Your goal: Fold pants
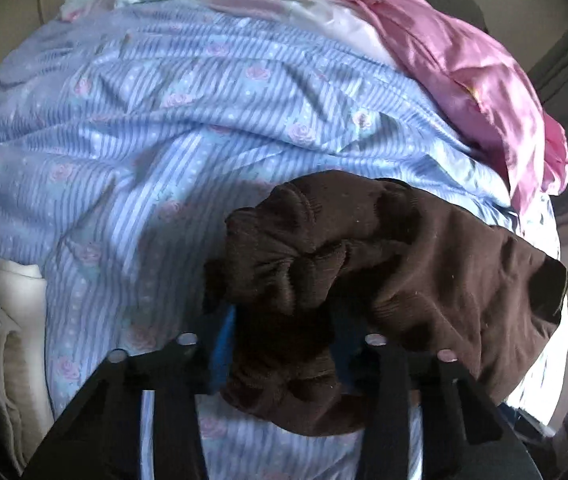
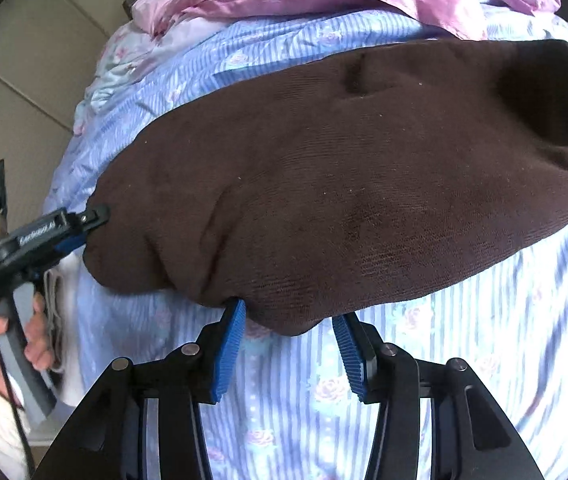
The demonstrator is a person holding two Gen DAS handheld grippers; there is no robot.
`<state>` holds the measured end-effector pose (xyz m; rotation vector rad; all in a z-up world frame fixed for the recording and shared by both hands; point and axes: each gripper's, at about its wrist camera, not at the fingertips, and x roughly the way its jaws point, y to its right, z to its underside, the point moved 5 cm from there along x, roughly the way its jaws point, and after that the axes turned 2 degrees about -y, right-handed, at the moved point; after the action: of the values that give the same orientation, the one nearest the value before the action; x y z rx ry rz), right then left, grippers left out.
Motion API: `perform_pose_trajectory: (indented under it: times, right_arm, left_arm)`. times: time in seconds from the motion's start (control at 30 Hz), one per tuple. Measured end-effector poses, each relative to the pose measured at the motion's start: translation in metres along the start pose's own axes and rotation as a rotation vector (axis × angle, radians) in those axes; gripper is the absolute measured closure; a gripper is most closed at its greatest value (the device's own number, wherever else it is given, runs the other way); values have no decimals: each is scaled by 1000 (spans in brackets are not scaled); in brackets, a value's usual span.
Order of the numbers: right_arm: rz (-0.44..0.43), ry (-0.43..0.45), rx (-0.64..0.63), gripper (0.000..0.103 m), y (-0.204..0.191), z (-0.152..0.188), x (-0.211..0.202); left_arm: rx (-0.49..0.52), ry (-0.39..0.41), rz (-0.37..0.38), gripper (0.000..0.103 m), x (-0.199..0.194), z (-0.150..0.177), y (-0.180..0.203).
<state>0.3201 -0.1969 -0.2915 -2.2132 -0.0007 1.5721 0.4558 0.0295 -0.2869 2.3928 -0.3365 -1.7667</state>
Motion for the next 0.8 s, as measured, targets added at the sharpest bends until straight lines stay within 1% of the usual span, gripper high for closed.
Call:
perform_pose_trajectory:
  times: [0.07,0.1,0.13,0.2,0.27,0.33,0.4,0.43,0.47,0.5,0.57,0.6,0.67,0.73,0.8]
  right_arm:
    - [-7,-8,6,56,1,0,0]
    - [-7,-10,4,56,1,1,0]
    - [-6,-16,-7,56,-1,1,0]
    - [-3,-18,-26,56,-1,3,-1]
    - [0,-21,-37,56,-3,5,-1]
    - [-5,-20,-18,56,-2,4,0]
    - [-7,-12,-12,56,-3,2,1]
    - [3,-8,-20,56,-4,1,1]
    - [11,-5,-35,57,-5,1,1]
    - [28,0,-60,64,-5,0,1]
    - [48,7,-90,74,-6,-1,0]
    - [43,11,-94,81,-6,-2,-2]
    - [20,38,-90,87,-3,-5,-11]
    - [12,51,-71,89,1,-8,-19]
    - [15,29,-48,90,7,-7,-18]
  left_arm:
    - [32,23,-46,75,-5,-4,5]
    - [65,52,-81,77,-11,-8,10]
    - [82,65,-92,77,-16,-10,11]
    - [99,78,-88,77,-23,-16,9]
    - [105,67,-82,76,-21,-19,6]
    - [139,38,-96,74,-12,-15,5]
    - [136,30,-108,63,-10,-11,2]
    - [127,32,-110,60,-13,-10,0]
    - [119,40,-120,54,-18,-8,-3]
    - [115,50,-131,47,-23,-5,-4]
    - [124,75,-134,44,-33,2,-5]
    - [149,74,-141,44,-35,7,-4]
    - [199,66,-164,43,-35,15,-2]
    - [240,59,-191,42,-30,20,-2]
    - [240,44,-206,39,-21,22,-4]
